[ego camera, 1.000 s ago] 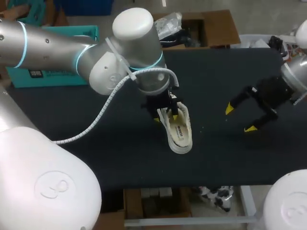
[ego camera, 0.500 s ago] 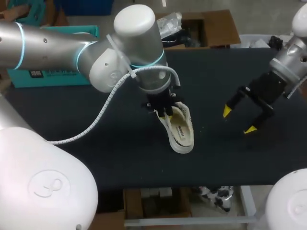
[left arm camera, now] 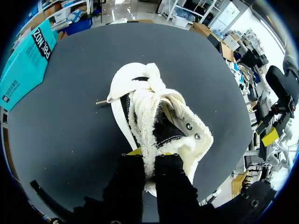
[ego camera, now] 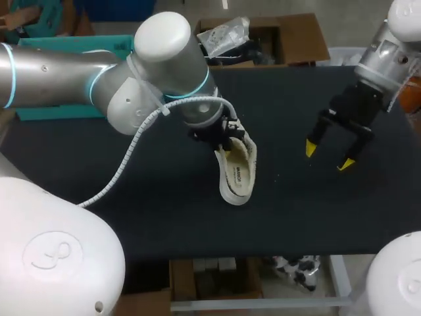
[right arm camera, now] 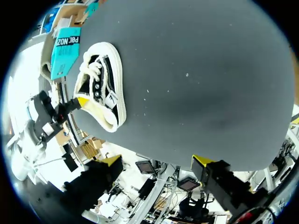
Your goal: Open the shoe tongue, take the insole out of the shoe, put the insole back into the shoe, and pack the shoe into the shoebox
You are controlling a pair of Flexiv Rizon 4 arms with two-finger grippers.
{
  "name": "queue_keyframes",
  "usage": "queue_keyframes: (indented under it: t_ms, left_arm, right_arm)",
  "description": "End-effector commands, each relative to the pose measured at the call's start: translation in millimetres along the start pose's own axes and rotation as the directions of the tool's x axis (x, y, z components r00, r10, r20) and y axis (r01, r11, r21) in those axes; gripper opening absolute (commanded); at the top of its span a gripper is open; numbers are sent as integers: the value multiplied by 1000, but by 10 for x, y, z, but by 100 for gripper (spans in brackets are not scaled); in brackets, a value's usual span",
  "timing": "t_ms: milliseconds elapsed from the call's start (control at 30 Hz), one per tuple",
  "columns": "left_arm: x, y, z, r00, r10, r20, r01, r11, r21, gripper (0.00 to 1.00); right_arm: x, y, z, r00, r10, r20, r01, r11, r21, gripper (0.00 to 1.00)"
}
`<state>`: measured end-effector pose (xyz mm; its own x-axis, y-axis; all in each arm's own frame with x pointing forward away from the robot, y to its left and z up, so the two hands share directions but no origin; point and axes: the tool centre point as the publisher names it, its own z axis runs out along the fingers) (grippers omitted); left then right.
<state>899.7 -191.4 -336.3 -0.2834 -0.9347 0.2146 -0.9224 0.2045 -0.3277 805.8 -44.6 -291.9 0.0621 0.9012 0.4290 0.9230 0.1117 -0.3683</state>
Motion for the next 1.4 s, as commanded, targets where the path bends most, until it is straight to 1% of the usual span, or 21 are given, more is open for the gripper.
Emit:
queue_keyframes:
  t_ms: [33,167,300,500,533,567,600,633,667,700,767,800,867,900,967,1000,1067,1167,1233,1267,1400]
  left_arm:
    - [-195,-22,-160,994,72,-81,-69,997,40,0]
    - [-321,-153,-331,982,176,-74,-168,981,98,0]
    - [-465,-319,-653,957,283,-67,-268,947,176,0]
    - [-522,-641,-958,917,398,-13,-388,900,201,0]
    - [-527,-678,-1000,909,416,-11,-405,891,203,0]
    - [-532,-713,-1036,901,434,0,-425,882,204,0]
    - [-540,-754,-1071,895,445,14,-438,874,209,0]
    - [-553,-821,-1119,889,457,20,-451,867,214,0]
    - [-566,-868,-1162,883,469,32,-463,858,221,0]
    - [-580,-912,-1201,881,471,46,-468,853,232,0]
    - [-617,-981,-1282,867,494,61,-493,836,243,0]
    - [-636,-1006,-1306,865,495,83,-499,830,249,0]
    - [-689,-1059,-1363,856,509,88,-514,820,254,0]
    - [-716,-1089,-1381,856,506,101,-514,819,256,0]
    - [-780,-1167,-1432,855,505,117,-517,815,263,0]
    - [-811,-1196,-1457,852,508,130,-523,809,268,0]
    - [-892,-1250,-1507,835,533,136,-549,790,273,0]
    - [-1056,-1409,-1558,830,534,160,-557,783,278,0]
    - [-1183,-1493,-1610,816,556,159,-577,766,284,0]
    - [-1254,-1547,-1634,809,565,164,-587,756,289,0]
    - [-1556,-1774,-1845,765,620,174,-639,698,324,0]
  right_arm:
    - [33,-162,-16,958,-184,221,222,962,-160,100]
    - [24,-169,-1,962,-183,201,217,963,-163,100]
    - [24,-169,-1,962,-183,201,217,963,-163,100]
    - [24,-169,-1,962,-183,201,217,963,-163,100]
    - [63,-119,-36,930,-270,251,316,935,-164,100]
    - [82,-81,-54,911,-328,250,371,917,-149,100]
    - [83,-29,-91,874,-386,295,433,894,-113,100]
    - [70,6,-125,857,-411,312,461,881,-108,100]
    - [53,42,-162,848,-409,337,457,887,-73,100]
    - [51,82,-197,804,-457,381,506,862,-32,100]
    - [31,142,-273,747,-502,436,545,838,31,100]
    - [36,167,-301,690,-538,485,581,810,72,100]
    - [2,202,-378,645,-555,525,601,793,99,100]
    - [-31,221,-421,603,-575,552,624,772,123,100]
    - [-97,255,-498,551,-608,572,657,739,152,100]
    - [-116,269,-520,501,-623,601,669,719,189,100]
    - [-169,295,-553,456,-643,616,697,688,203,100]
    - [-259,309,-557,379,-659,650,729,645,229,100]
    - [-256,316,-502,290,-661,692,733,618,284,100]
    - [-264,314,-475,277,-659,699,737,613,286,100]
    - [-264,314,-475,277,-659,699,737,613,286,100]
